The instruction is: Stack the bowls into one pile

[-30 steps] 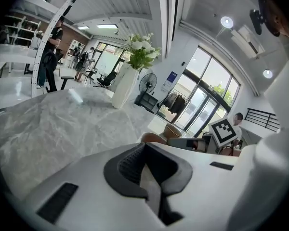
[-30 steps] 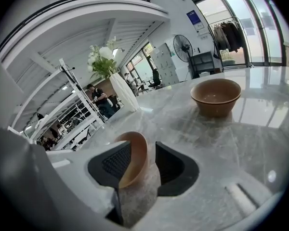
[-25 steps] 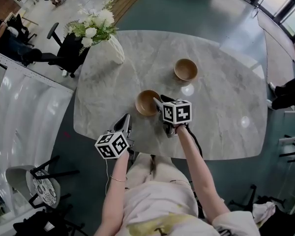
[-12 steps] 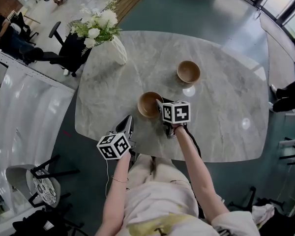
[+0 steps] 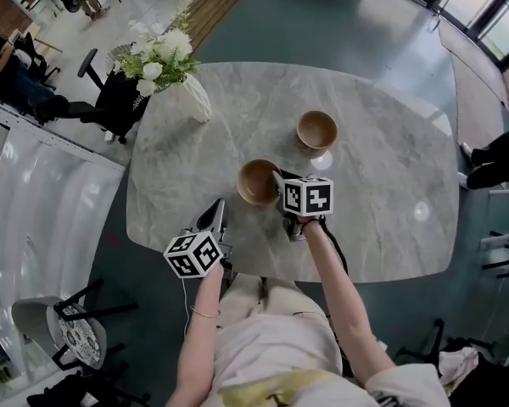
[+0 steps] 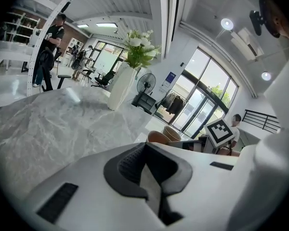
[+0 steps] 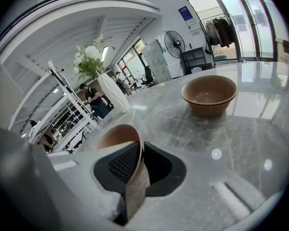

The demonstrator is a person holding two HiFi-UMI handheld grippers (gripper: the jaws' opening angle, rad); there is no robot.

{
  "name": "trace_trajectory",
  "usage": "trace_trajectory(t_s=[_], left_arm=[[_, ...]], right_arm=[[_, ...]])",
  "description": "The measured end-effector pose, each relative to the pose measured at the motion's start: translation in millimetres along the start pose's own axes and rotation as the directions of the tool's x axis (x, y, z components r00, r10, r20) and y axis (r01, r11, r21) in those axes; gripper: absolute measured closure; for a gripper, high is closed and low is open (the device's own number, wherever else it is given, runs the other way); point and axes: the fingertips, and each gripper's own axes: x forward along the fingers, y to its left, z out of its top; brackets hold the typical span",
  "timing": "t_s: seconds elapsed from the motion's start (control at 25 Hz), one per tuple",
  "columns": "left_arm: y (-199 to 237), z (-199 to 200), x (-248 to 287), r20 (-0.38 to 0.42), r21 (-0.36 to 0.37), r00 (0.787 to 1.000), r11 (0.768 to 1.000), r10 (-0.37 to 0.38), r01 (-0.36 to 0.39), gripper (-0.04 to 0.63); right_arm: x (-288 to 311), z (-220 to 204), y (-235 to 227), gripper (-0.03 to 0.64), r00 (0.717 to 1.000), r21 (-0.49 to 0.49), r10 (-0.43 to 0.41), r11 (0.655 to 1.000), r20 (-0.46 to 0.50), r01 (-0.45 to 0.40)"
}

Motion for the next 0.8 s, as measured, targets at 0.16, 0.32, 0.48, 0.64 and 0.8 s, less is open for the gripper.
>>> trace_trajectory(t_s=[0.16, 0.32, 0.48, 0.64, 0.8], left_arm=[[-11, 10, 12, 0.003, 0.018, 0.999, 0.999, -0.033, 0.033, 0.595], [-26, 18, 28, -0.005, 0.039, 0.997, 0.997, -0.073, 0.073, 0.595], [-42, 25, 43, -0.015, 0.059, 0.994, 0.992, -0.111, 0.112, 0.595], [-58, 31, 59, -0.026, 0.075, 0.989, 0.986, -0.145, 0.147, 0.595], [-70, 35, 73, -0.034, 0.087, 0.985, 0.981, -0.169, 0.171, 0.595]], right_arm=[[-11, 20, -8, 0.583, 0.998, 0.034, -0.001, 0.999, 0.058, -0.001], [-24, 41, -19, 0.583, 0.992, 0.072, -0.013, 0.997, 0.123, 0.004], [-36, 60, -34, 0.583, 0.983, 0.112, -0.034, 0.994, 0.183, 0.014], [-46, 78, -49, 0.583, 0.971, 0.145, -0.063, 0.989, 0.229, 0.03], [-52, 92, -63, 0.583, 0.96, 0.171, -0.09, 0.984, 0.265, 0.045]])
